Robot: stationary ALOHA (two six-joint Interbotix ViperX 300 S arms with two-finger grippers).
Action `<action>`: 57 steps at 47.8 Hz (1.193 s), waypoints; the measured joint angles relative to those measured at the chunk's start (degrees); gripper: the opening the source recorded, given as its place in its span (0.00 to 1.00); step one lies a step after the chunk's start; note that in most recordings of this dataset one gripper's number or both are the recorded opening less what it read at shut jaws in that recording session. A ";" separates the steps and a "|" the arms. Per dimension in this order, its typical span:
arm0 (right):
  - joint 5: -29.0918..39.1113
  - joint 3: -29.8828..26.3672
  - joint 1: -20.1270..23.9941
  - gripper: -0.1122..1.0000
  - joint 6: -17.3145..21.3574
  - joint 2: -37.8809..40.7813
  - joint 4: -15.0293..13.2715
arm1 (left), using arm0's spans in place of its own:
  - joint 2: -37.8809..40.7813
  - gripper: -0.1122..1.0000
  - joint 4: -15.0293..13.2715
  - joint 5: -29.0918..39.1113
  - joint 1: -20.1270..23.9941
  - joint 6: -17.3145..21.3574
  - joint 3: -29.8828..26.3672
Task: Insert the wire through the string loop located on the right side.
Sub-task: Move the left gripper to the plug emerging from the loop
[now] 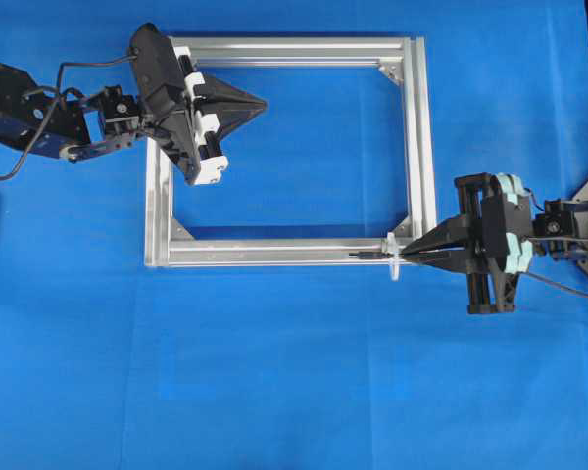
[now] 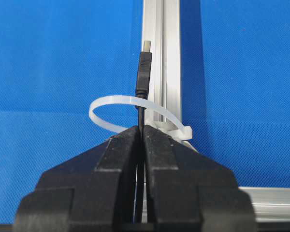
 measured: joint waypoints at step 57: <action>0.00 0.00 0.00 0.07 0.00 0.09 0.00 | 0.00 0.10 0.00 0.53 -23.38 -3.78 -0.62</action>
